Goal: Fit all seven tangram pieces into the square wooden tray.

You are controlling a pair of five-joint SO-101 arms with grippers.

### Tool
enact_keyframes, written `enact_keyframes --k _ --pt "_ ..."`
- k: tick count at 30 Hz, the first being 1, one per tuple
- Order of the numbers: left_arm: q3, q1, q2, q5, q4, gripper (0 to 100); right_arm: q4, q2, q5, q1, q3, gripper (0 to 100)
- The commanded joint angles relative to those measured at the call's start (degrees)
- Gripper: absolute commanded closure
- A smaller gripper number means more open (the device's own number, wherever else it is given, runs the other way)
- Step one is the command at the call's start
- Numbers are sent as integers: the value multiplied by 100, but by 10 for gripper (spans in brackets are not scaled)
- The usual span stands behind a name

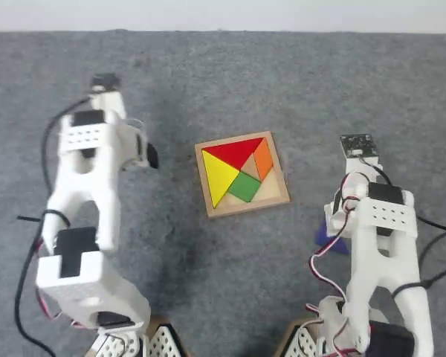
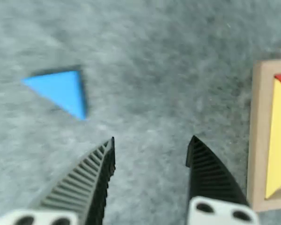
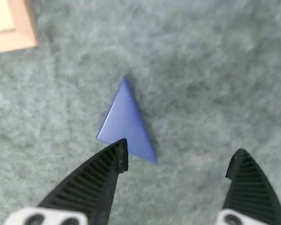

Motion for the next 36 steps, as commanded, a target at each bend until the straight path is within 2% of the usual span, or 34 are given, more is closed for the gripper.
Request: enact_keyframes --k 1,12,27,33,36 --pt "233 132 -97 35 -457 750 110 -163 -316 -4 -246 663" --pt "268 -62 -97 35 -501 750 -435 -136 -325 -1481 -18 663" --pt "251 -62 -97 35 -510 750 -892 1516 791 -1385 79 663" --pt "259 -62 -97 35 -607 750 -1042 1569 1002 -927 97 664" --pt "259 -62 -97 35 -624 750 -1112 1569 1002 -760 105 733"
